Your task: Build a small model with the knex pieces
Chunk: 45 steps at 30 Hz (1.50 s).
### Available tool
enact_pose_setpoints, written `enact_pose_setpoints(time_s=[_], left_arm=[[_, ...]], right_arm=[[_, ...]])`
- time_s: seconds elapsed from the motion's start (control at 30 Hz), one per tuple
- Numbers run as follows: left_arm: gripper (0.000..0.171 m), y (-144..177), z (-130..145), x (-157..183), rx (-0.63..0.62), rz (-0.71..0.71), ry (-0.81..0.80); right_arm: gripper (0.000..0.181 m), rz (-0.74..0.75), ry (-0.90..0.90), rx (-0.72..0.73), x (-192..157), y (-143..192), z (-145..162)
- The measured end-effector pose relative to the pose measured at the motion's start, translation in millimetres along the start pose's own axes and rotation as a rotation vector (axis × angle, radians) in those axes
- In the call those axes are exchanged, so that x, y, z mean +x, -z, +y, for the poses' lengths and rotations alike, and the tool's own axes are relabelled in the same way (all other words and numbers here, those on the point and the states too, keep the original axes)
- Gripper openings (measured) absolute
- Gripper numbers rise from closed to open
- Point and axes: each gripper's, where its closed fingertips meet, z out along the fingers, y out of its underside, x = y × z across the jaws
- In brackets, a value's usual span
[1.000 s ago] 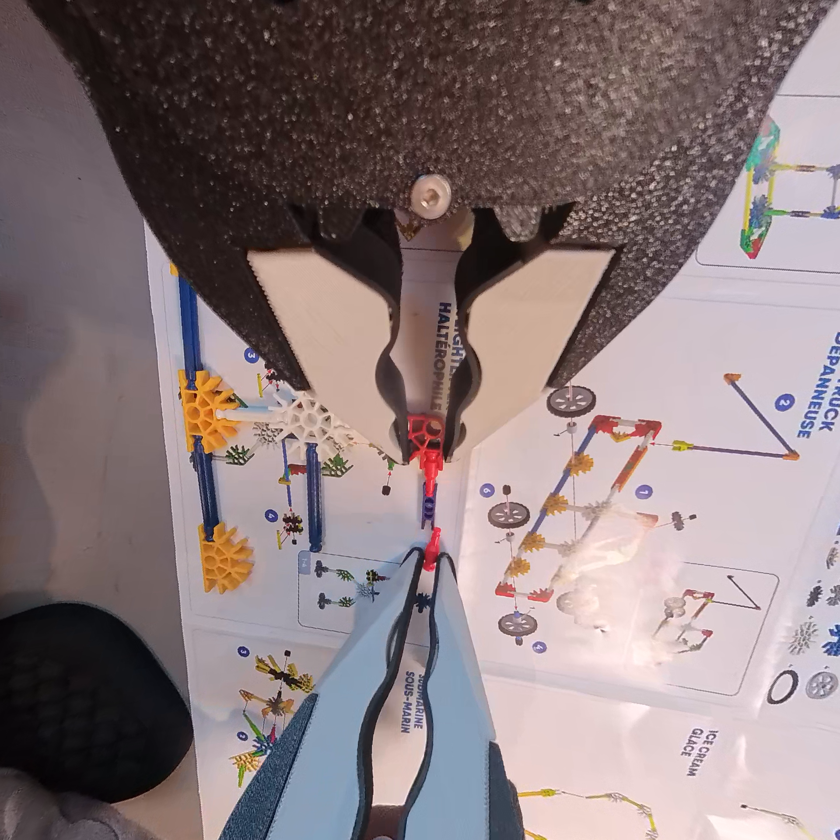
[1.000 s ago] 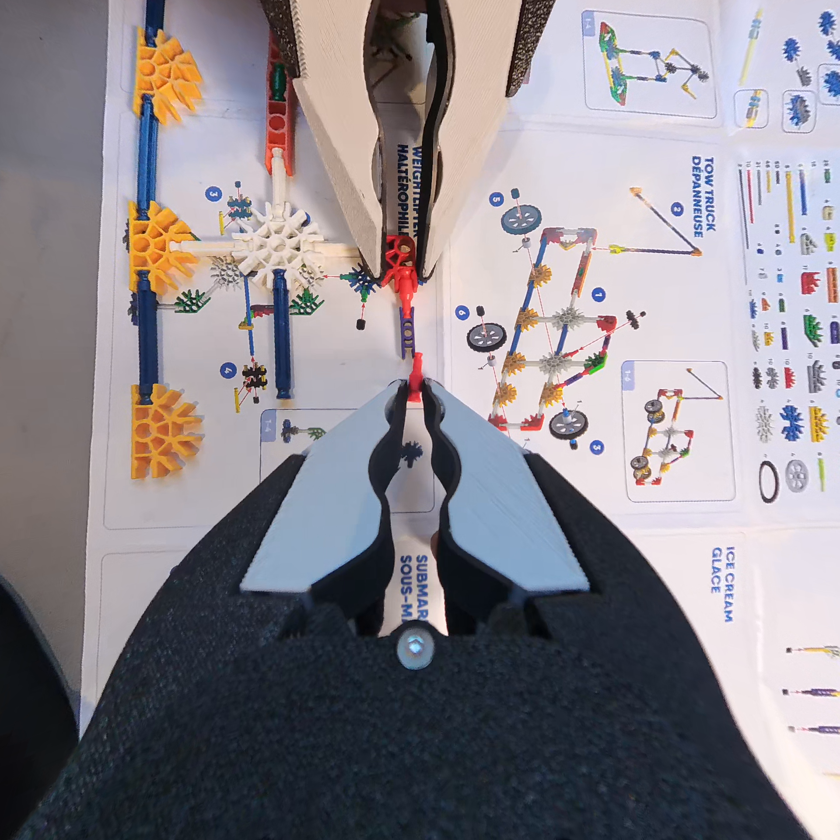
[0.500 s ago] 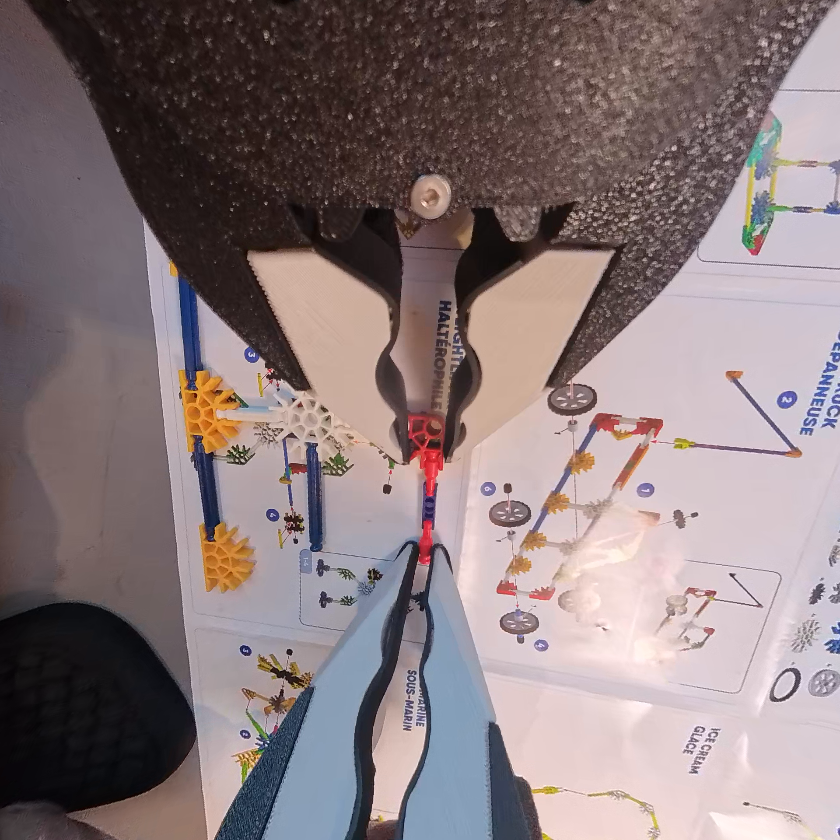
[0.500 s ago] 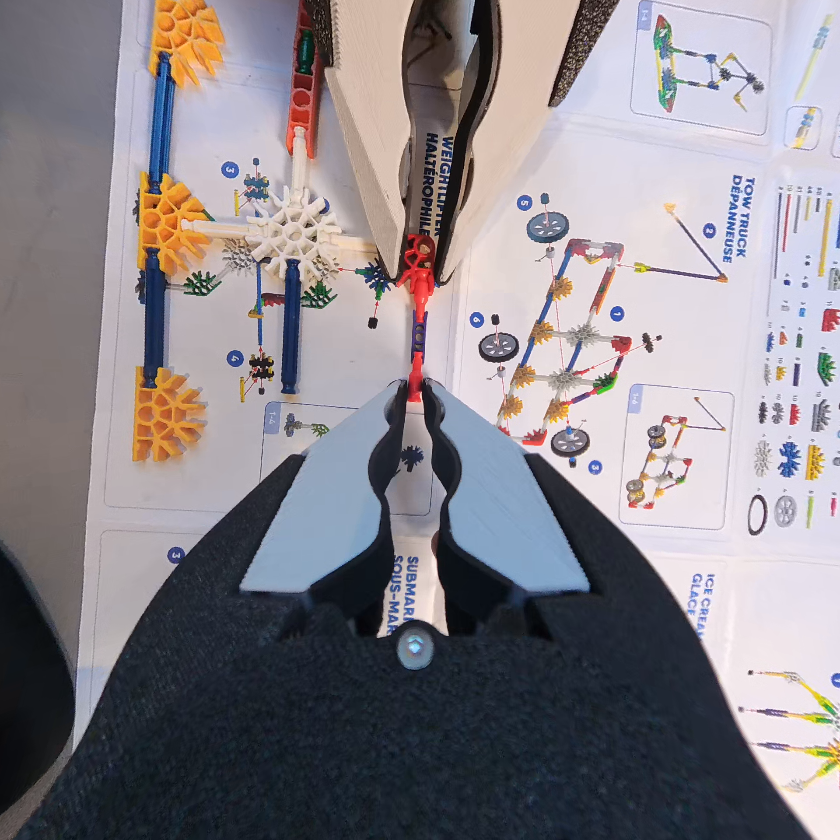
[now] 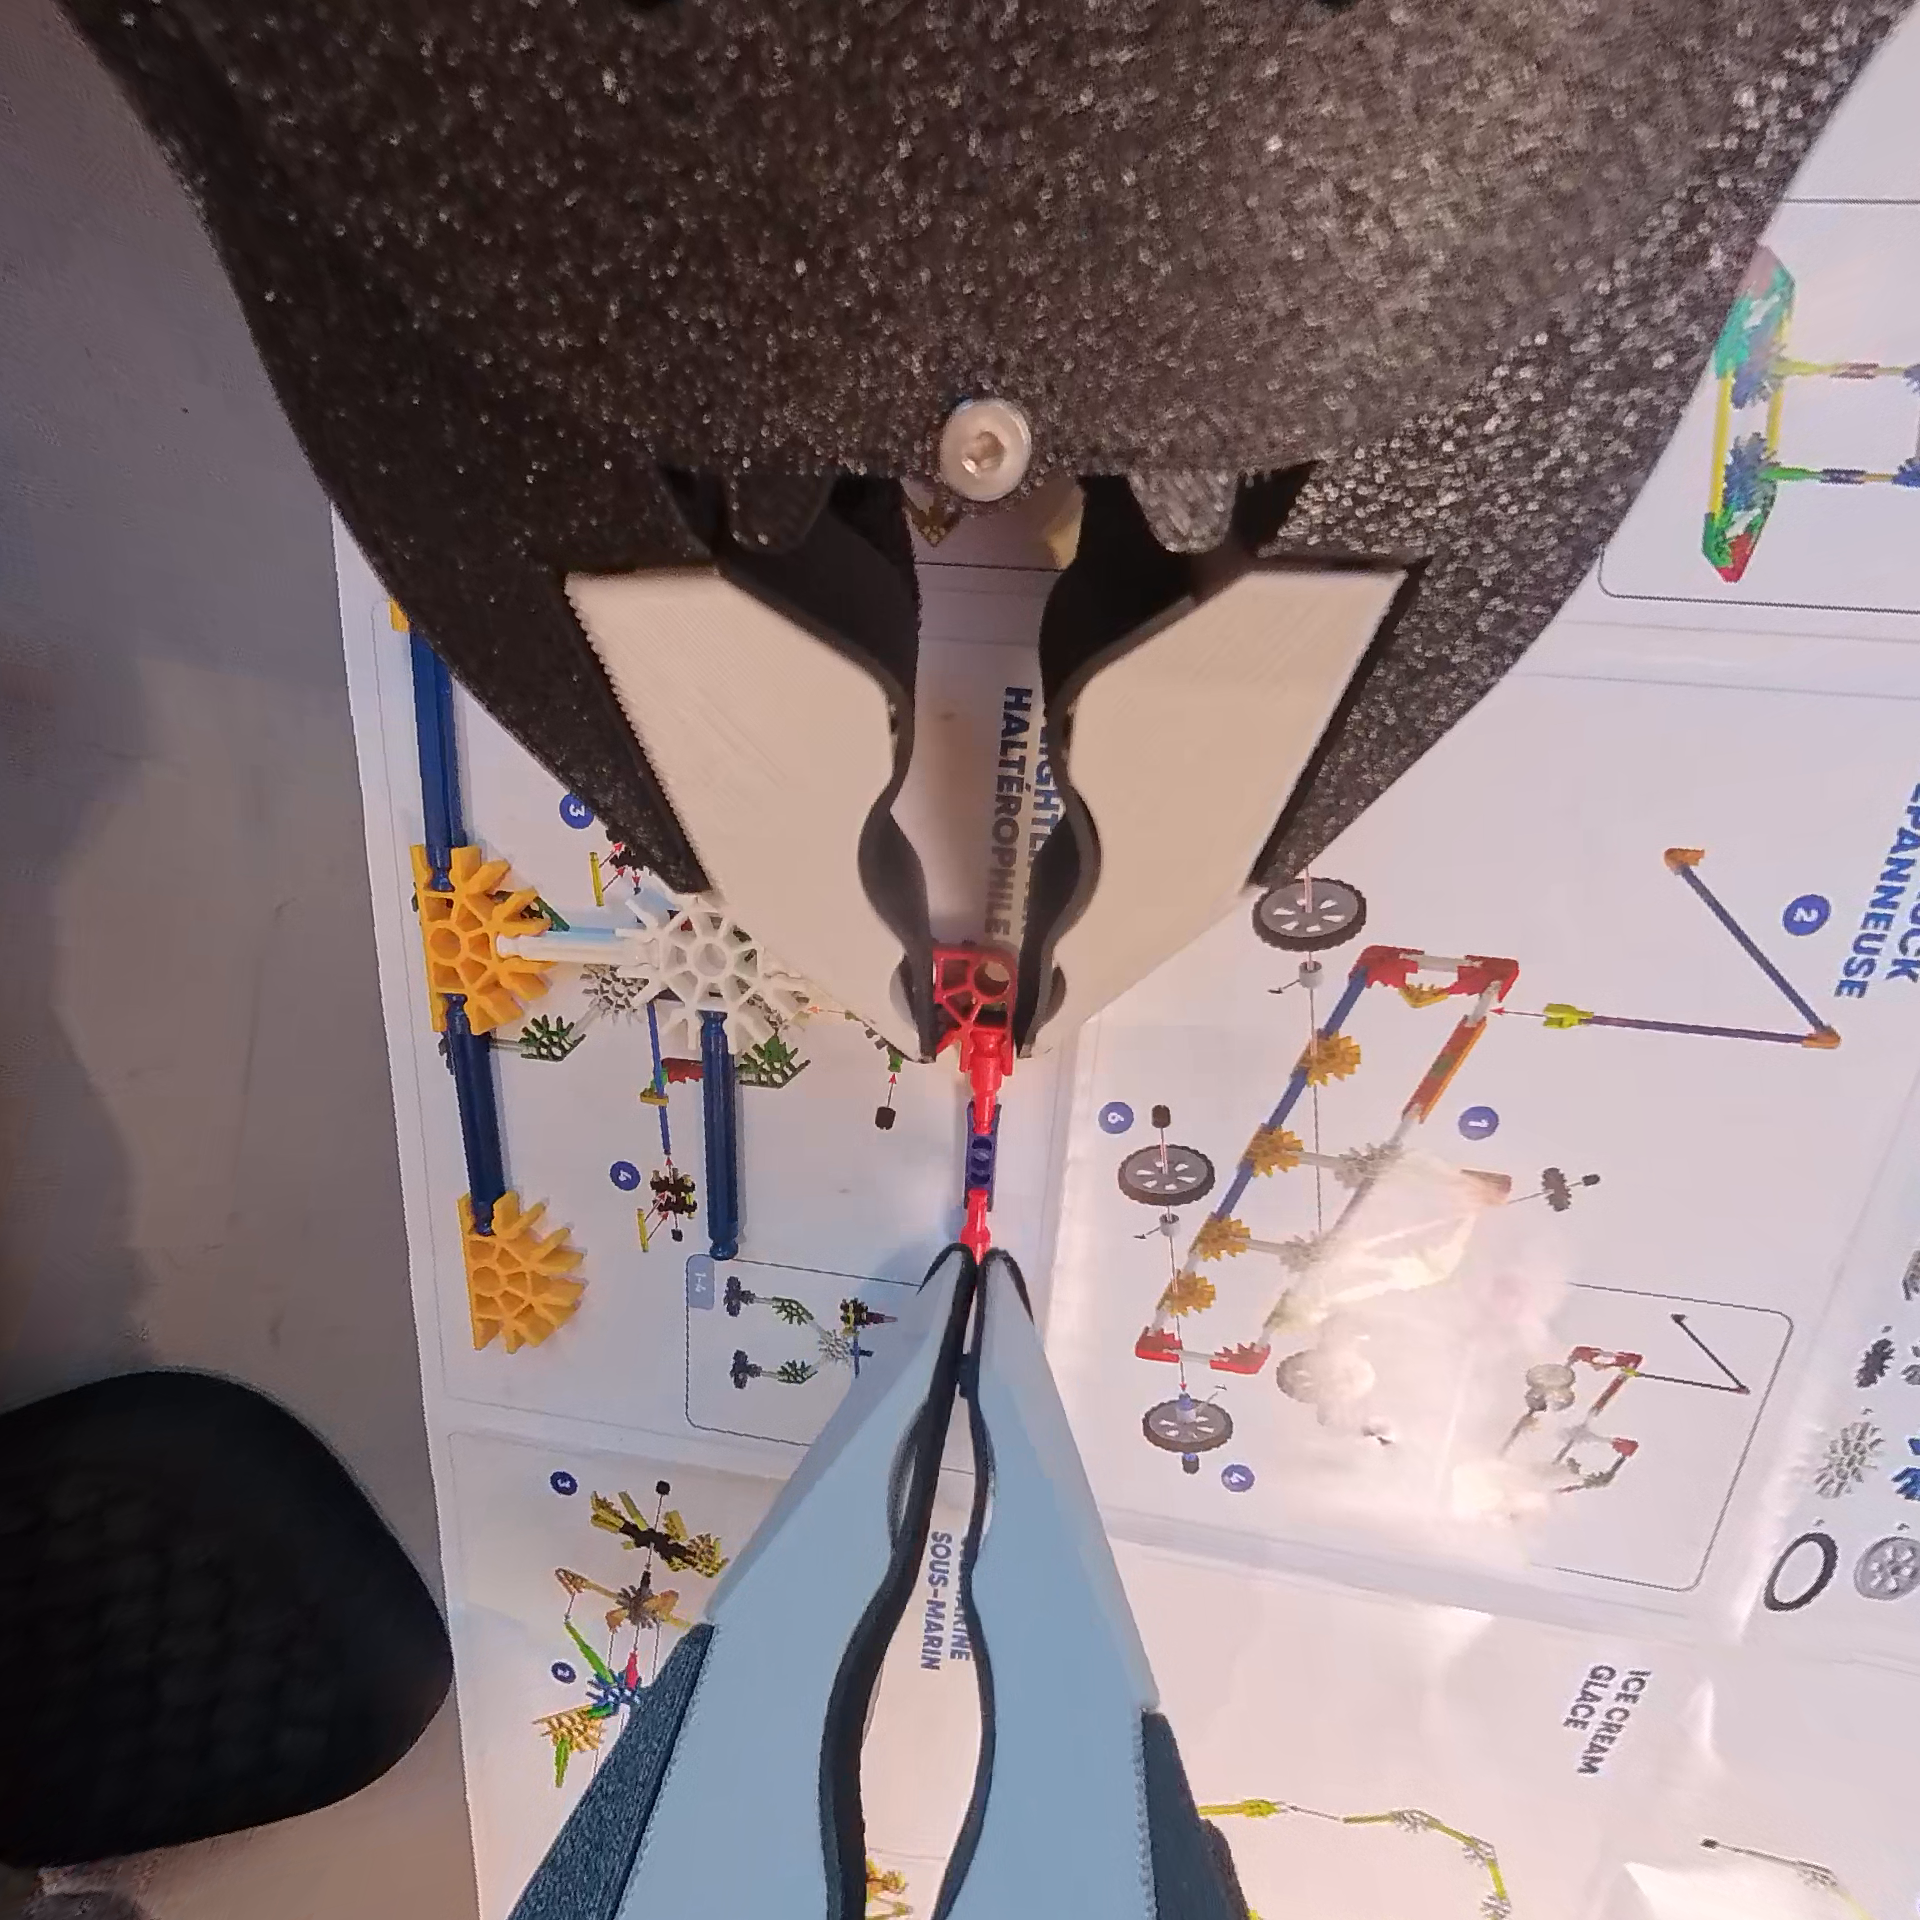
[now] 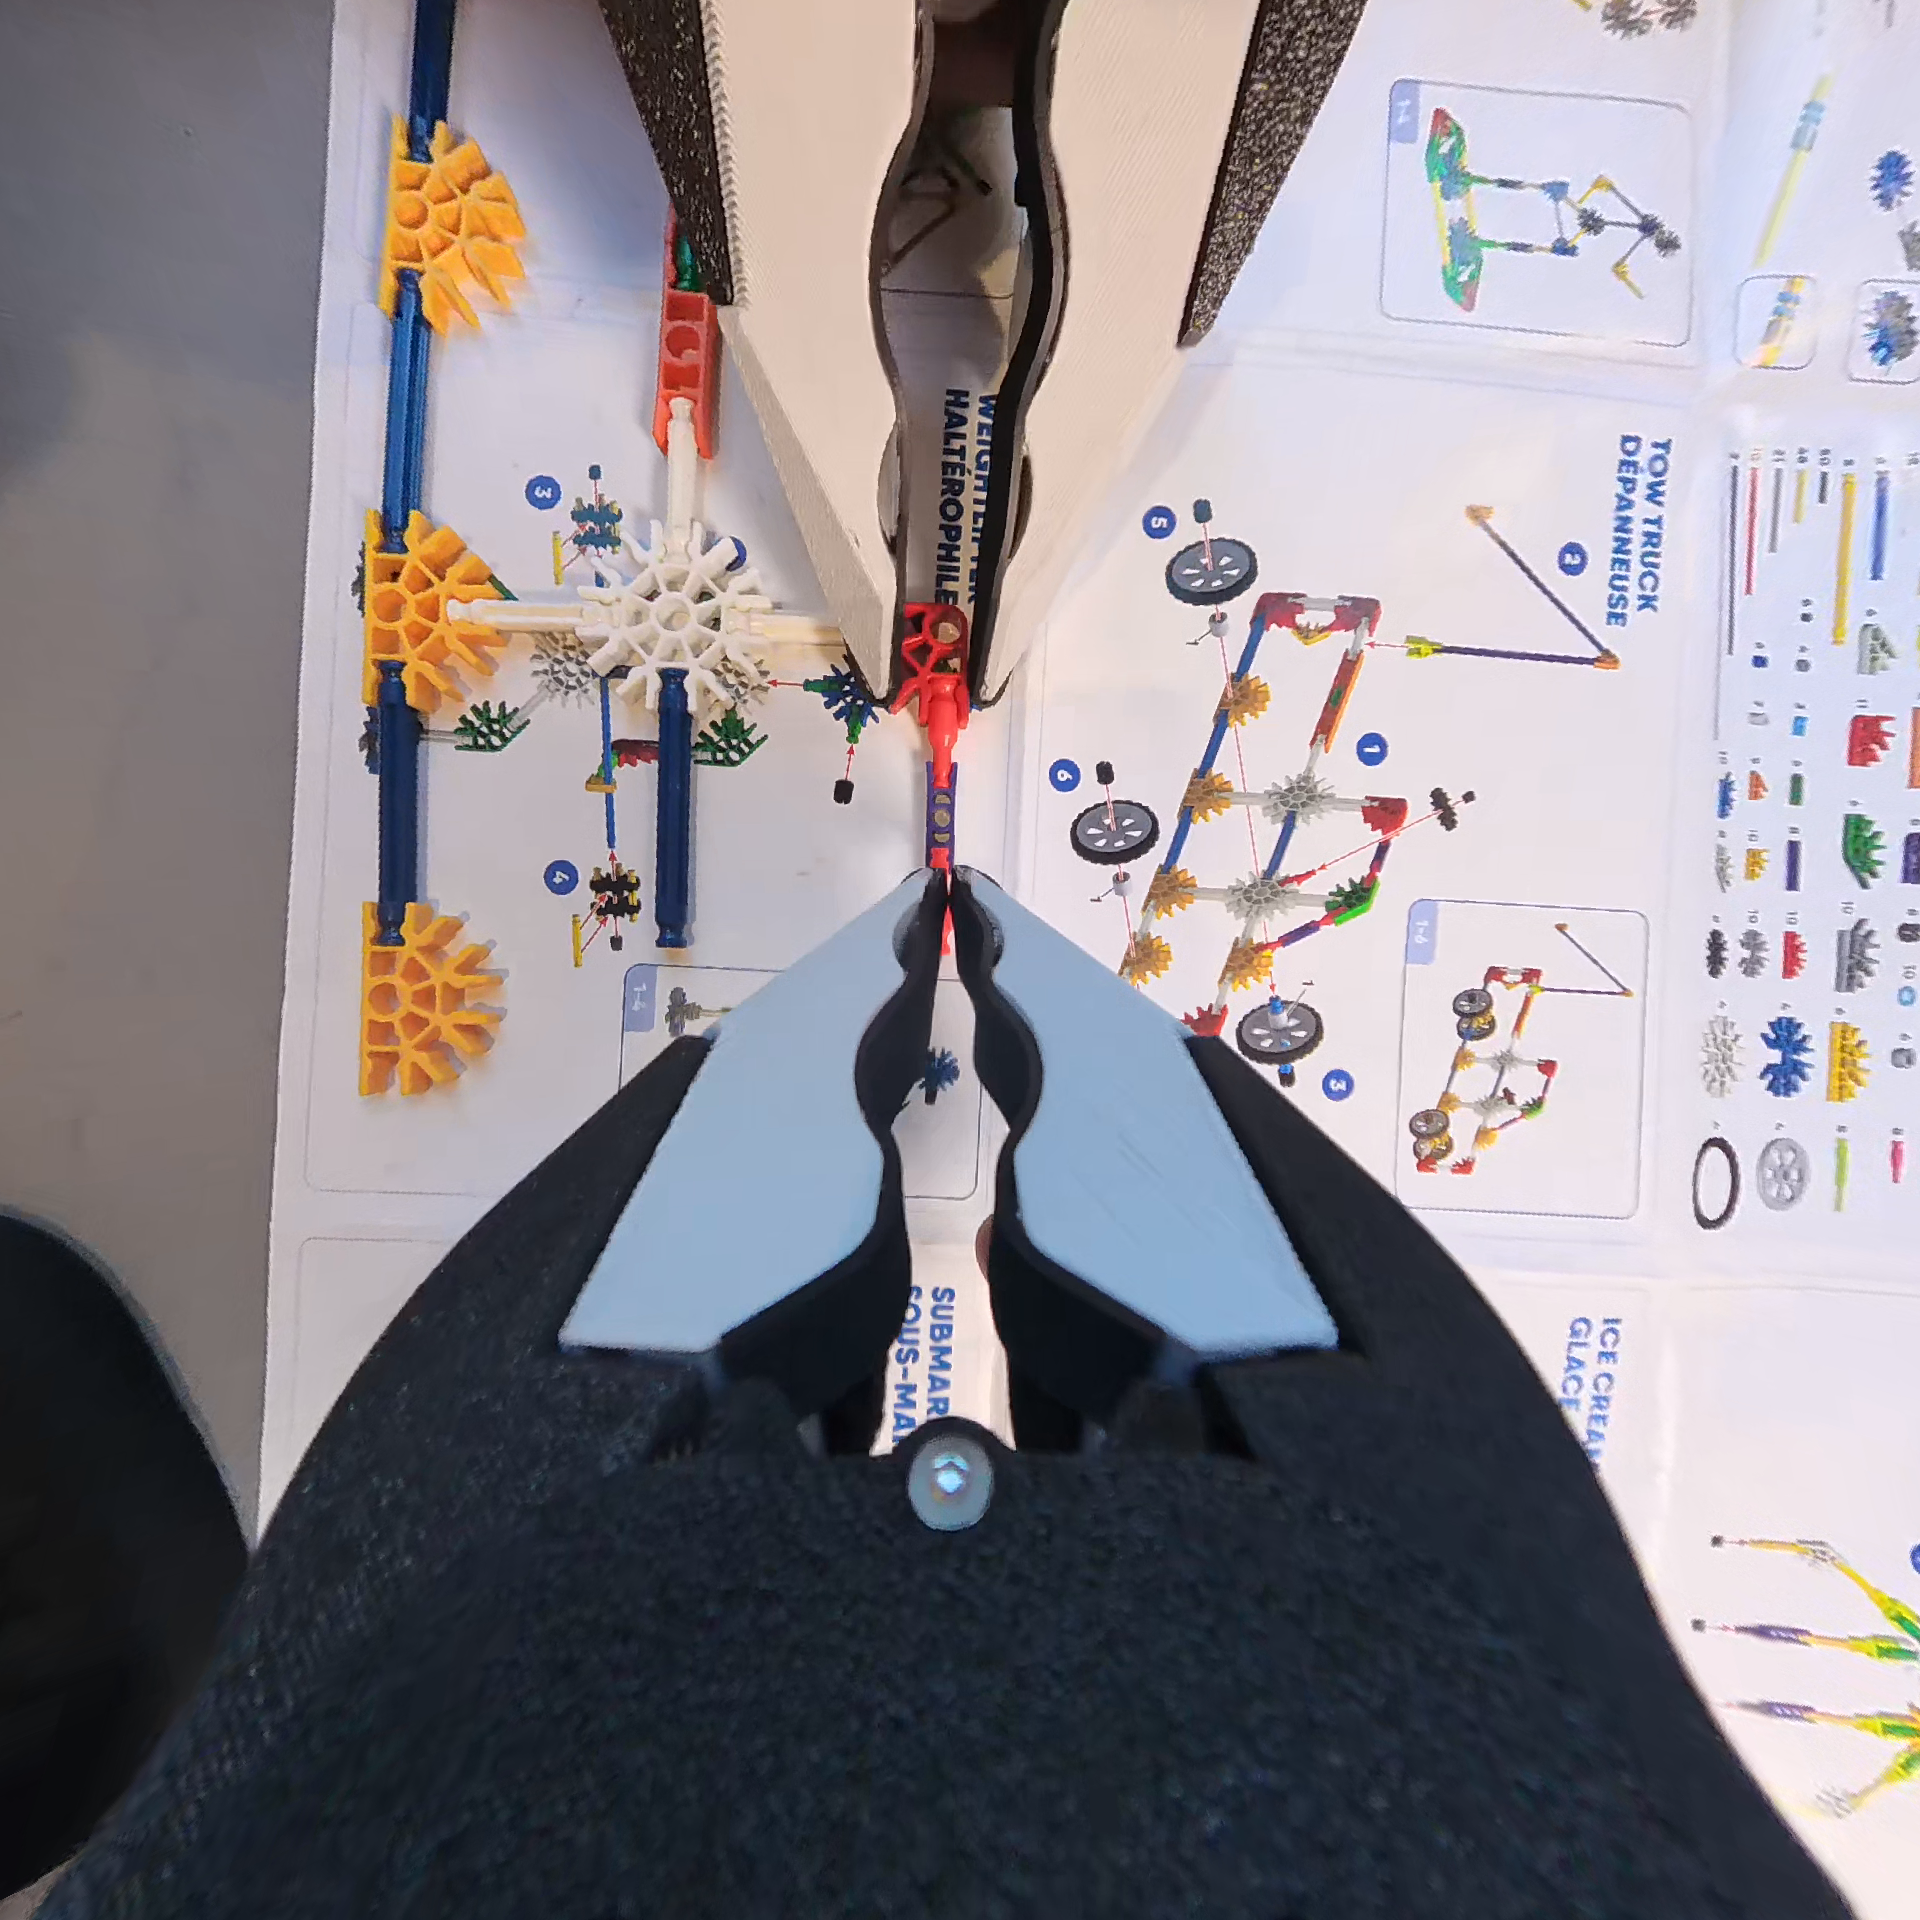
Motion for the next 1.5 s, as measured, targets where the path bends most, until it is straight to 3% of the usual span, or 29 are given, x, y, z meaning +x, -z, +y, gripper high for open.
enact_pose_setpoints(time_s=[0.63, 0.87, 0.97, 1.07, 1.37, 1.5], left_arm=[[0.013, 0, 0, 0, 0.002, 0.000, 0.005], [0.013, 0, 0, 0, 0.003, 0.007, 0.013], [0.013, 0, 1, 0, 0.003, 0.001, 0.007], [0.013, 0, 1, 1, 0.002, -0.001, 0.001], [0.012, 4, 6, 8, -0.012, 0.045, -0.033], [0.012, 6, 8, 9, -0.010, 0.057, -0.041]], right_arm=[[0.000, -0.047, 0.018, -0.243, -4, -10, 3], [0.000, -0.015, 0.026, -0.271, -4, -11, 3], [0.000, 0.058, 0.048, -0.218, -3, -10, 3], [0.017, 0.058, -0.043, -0.117, -12, -4, 3], [0.018, 0.245, -0.309, 0.211, -10, 12, 5], [0.017, 0.258, -0.289, 0.216, -10, 7, 3]])
